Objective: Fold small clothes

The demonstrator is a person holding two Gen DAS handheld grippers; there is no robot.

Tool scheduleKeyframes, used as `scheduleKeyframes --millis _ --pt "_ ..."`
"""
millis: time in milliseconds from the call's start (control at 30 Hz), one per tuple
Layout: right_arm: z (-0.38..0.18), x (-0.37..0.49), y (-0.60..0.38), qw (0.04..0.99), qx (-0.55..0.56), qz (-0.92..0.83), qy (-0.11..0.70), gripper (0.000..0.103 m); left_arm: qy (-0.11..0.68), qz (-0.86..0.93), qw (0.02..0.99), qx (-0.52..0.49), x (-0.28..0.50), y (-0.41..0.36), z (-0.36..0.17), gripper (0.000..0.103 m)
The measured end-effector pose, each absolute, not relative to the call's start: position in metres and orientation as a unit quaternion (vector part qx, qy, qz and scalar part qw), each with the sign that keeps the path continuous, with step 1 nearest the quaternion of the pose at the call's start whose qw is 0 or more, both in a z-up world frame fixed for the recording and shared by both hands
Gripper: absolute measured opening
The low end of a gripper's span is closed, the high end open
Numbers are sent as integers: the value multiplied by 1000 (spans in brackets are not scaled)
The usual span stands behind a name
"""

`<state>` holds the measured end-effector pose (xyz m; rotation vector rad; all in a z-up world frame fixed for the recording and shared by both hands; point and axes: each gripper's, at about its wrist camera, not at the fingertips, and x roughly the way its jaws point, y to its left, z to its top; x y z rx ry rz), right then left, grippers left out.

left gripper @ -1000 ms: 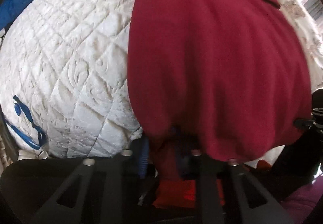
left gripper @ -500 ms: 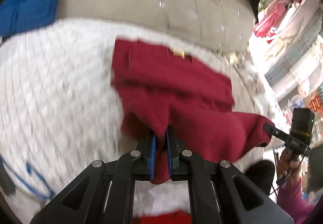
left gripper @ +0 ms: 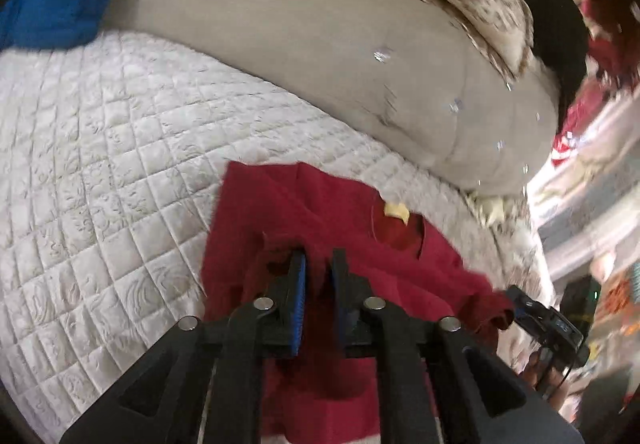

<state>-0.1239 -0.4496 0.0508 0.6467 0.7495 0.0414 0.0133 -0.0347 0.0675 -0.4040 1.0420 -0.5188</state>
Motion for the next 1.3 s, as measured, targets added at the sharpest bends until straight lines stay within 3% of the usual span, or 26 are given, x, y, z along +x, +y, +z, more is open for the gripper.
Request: scheduleKeyframes --millis 67,233,467,533,600,667,733,800,1000,1167,1200,1233,1300 --pt "61 -141 -461 888 329 7 320 57 476 -231 826 -196 16 -23 71 9" --pt "64 -162 -423 896 258 91 351 57 467 -216 836 -190 14 -10 72 10" --pt "20 -71 -408 894 170 -9 414 56 505 -213 823 -150 17 -30 47 10" --pt "8 -50 -429 881 206 -47 423 44 513 -209 822 -132 15 -32 44 10" --pt "16 -48 -431 879 227 -53 416 43 515 -218 820 -121 12 -31 46 15" --pt "33 -53 -412 888 221 -21 403 48 511 -232 821 -102 6 -31 51 19" --pt "45 -51 -387 893 205 27 400 62 510 -241 821 -86 0 -33 55 19" --pt "53 -38 -351 890 190 84 405 68 512 -256 817 -72 -7 -35 58 19" --pt "52 20 -248 854 196 209 434 76 526 -300 795 -32 -33 -32 54 19" --pt "20 64 -194 829 180 212 486 77 547 -318 774 -21 -38 -29 41 19" --pt "13 70 -189 830 163 205 492 72 551 -323 769 -27 -38 -28 39 19" --pt "8 74 -186 836 145 193 492 46 553 -326 766 -31 -38 -27 37 19" --pt "5 83 -193 841 163 185 482 5 556 -332 762 -19 -39 -27 35 19"
